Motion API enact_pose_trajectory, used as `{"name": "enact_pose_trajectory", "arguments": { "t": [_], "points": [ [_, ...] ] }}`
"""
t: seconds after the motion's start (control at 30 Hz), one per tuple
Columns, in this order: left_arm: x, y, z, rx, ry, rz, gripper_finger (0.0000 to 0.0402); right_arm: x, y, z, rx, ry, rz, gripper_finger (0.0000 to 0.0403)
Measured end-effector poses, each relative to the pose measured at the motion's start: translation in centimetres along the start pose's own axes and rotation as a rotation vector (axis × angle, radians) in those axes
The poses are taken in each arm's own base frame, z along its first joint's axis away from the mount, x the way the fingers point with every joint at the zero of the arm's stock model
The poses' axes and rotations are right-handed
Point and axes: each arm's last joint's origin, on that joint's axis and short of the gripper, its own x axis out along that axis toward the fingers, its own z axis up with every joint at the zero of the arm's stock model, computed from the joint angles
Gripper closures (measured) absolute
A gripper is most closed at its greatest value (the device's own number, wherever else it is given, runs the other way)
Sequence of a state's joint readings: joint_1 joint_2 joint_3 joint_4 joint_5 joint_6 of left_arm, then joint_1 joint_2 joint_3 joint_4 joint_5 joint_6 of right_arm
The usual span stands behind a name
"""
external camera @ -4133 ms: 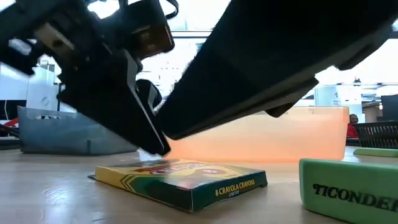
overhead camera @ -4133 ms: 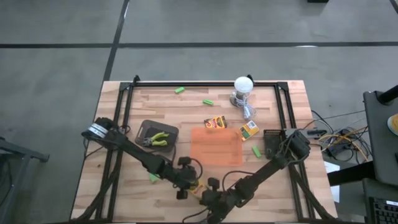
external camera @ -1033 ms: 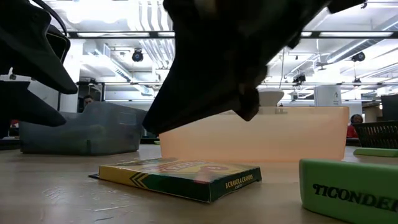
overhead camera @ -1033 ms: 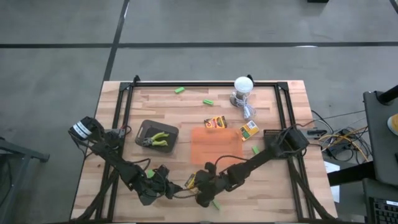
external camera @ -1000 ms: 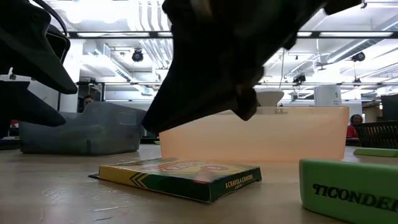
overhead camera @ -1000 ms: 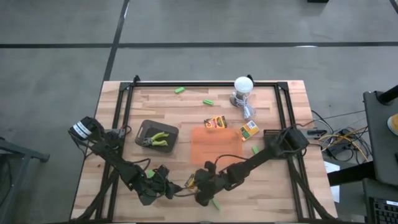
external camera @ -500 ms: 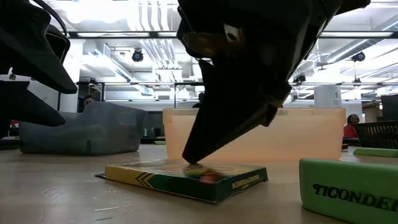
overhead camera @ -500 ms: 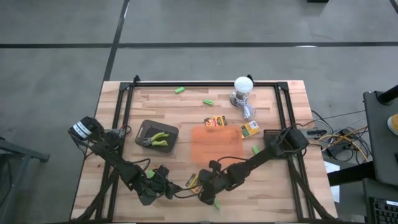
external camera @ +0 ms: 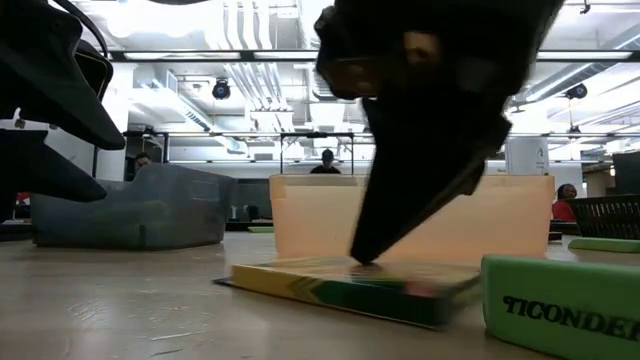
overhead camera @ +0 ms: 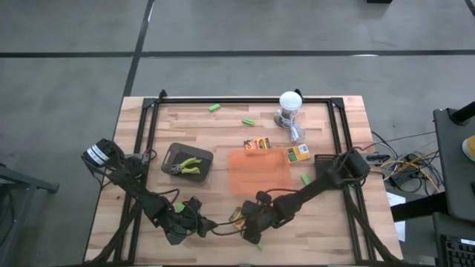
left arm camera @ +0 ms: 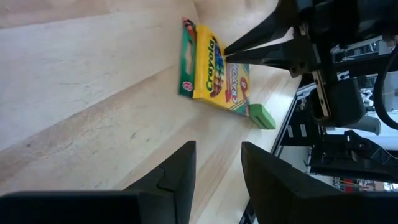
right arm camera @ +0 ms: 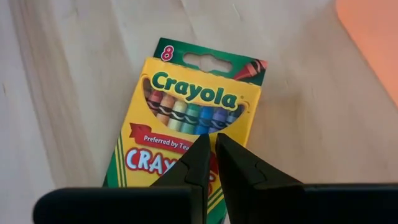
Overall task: Pick & Place School Supplies
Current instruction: Put the bottom crayon box into the orange bin
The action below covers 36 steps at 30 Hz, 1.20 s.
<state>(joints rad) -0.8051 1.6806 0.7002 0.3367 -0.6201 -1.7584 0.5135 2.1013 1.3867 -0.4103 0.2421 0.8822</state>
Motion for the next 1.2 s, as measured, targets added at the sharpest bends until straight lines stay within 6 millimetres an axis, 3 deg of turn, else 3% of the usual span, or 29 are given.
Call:
{"name": "enact_pose_trajectory", "arguments": {
  "t": [0.37,0.53,0.7,0.9,1.0,1.2],
  "points": [
    [0.0,0.0,0.0,-0.006,-0.004,-0.003,0.0268,-2.2,1.1,-1.9,0.189,0.086,-0.059,0.0376],
    [0.1,-0.1,0.1,-0.008,-0.010,-0.004,0.0268,-2.6,1.4,-2.0,0.221,0.011,-0.082,0.0376],
    [0.1,-0.1,0.1,-0.011,-0.010,-0.008,0.0268,-5.8,1.5,-1.0,0.180,-0.208,-0.132,0.0376],
    [0.1,-0.5,0.1,-0.019,-0.007,-0.019,0.0268,-10.1,0.3,-0.1,0.151,-0.195,-0.153,0.0376],
    [0.1,-0.9,0.0,-0.023,-0.006,-0.029,0.0268,-12.0,-0.4,-0.7,0.162,-0.120,-0.159,0.0376],
    [0.3,-1.5,0.0,-0.066,-0.027,-0.046,0.0268,-12.9,0.5,-3.3,0.074,-0.085,-0.104,0.0376]
  ]
}}
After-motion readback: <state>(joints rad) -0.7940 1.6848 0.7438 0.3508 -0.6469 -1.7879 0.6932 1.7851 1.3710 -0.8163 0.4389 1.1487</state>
